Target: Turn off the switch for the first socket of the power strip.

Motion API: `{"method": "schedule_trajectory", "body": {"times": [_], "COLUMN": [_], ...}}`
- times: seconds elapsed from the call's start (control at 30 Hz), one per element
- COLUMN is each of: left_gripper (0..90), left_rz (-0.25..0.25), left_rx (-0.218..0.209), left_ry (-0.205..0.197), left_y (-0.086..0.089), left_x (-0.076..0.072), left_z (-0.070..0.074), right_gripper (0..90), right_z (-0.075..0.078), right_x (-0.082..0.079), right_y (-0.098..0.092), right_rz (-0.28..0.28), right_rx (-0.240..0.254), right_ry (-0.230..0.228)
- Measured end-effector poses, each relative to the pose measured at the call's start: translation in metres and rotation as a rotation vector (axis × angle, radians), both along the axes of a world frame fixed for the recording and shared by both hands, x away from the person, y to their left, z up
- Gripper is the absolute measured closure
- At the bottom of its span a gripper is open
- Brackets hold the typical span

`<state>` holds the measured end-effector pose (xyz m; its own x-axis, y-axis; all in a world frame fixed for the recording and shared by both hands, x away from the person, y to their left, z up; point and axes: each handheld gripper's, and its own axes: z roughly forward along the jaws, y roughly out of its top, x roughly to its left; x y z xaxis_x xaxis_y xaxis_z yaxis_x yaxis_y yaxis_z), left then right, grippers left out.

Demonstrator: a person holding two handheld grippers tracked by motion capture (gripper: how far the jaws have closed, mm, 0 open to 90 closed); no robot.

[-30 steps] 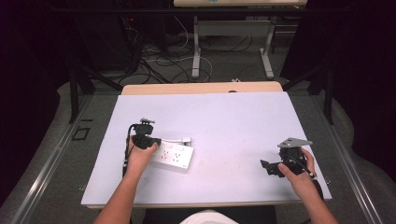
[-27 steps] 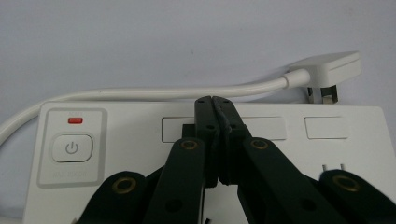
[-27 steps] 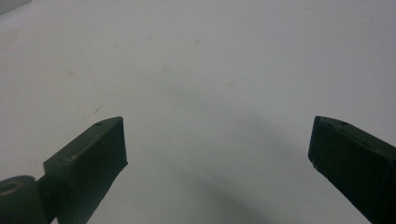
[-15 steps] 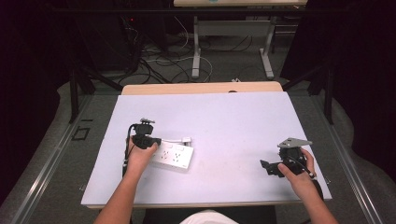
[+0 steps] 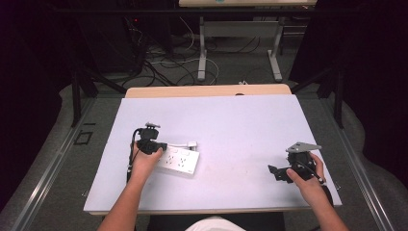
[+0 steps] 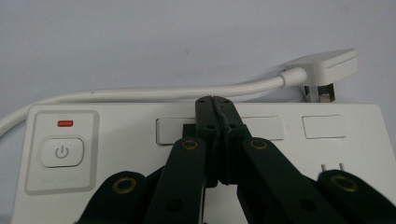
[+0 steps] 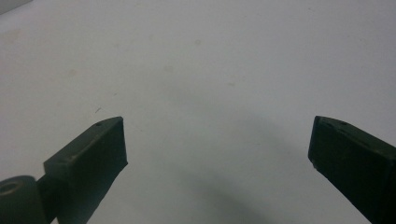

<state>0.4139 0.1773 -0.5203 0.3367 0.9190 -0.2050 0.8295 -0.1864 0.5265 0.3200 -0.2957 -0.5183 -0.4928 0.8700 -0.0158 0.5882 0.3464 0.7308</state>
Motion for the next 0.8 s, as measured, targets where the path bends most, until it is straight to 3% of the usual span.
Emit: {"method": "schedule_trajectory", "body": {"times": [0.6, 0.8], "left_gripper": [90.0, 90.0], "left_rz": [-0.004, 0.007], "left_rx": [-0.004, -0.008], "left_ry": [-0.002, -0.019], "left_y": [0.0004, -0.0003], "left_x": [-0.0014, -0.0030], "left_z": [-0.0001, -0.0012], "right_gripper": [3.9, 3.9], "right_z": [-0.0004, -0.0005], "right_x": [-0.0003, 0.0016], "right_y": [0.0006, -0.0001], "right_rz": [-0.010, -0.007], "right_rx": [0.004, 0.011], "right_ry": [0.008, 0.008]}}
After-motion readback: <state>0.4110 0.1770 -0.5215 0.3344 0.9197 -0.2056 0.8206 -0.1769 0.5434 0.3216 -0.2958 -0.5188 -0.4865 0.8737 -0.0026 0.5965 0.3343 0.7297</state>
